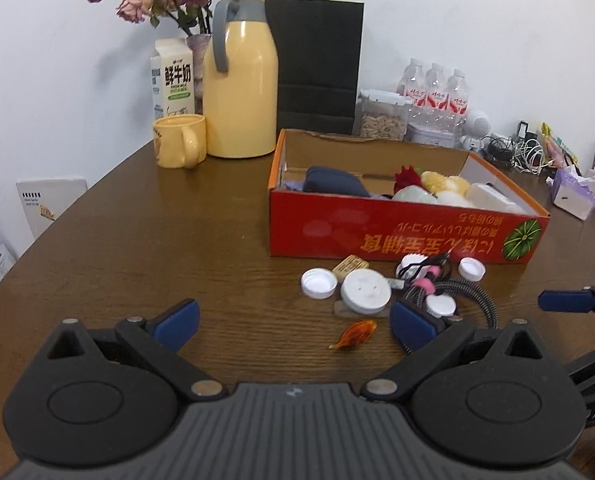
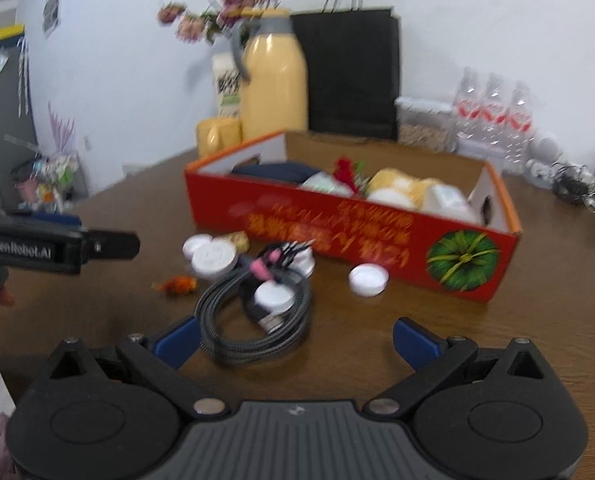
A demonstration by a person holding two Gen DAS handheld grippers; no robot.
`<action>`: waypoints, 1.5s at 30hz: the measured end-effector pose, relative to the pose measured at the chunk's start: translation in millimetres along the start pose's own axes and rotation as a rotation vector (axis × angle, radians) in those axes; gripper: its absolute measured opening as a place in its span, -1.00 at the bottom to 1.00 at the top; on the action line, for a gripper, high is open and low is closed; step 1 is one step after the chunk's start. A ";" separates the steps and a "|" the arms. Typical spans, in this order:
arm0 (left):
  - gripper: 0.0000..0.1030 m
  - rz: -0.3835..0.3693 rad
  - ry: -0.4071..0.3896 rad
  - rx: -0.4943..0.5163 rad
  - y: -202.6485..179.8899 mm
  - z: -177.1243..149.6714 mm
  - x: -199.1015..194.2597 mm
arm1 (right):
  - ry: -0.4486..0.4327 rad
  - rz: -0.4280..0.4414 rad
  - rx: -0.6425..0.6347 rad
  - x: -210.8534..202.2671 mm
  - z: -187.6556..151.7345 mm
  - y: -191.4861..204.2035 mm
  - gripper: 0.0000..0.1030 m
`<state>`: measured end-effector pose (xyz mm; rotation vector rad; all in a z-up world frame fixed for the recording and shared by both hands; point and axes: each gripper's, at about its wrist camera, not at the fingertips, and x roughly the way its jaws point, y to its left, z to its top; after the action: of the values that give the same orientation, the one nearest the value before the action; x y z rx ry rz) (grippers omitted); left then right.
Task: Organize objects
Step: 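Move both grippers back toward the braided cable and white caps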
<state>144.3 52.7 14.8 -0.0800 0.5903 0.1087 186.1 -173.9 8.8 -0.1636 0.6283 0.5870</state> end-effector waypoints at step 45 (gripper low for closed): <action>1.00 0.031 0.064 -0.045 23.9 -19.2 6.2 | -0.043 0.042 -0.070 47.2 13.7 23.0 0.62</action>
<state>135.9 74.9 -5.7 -0.1186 0.6535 0.1500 210.9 -128.5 -7.7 -0.2034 0.5705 0.6522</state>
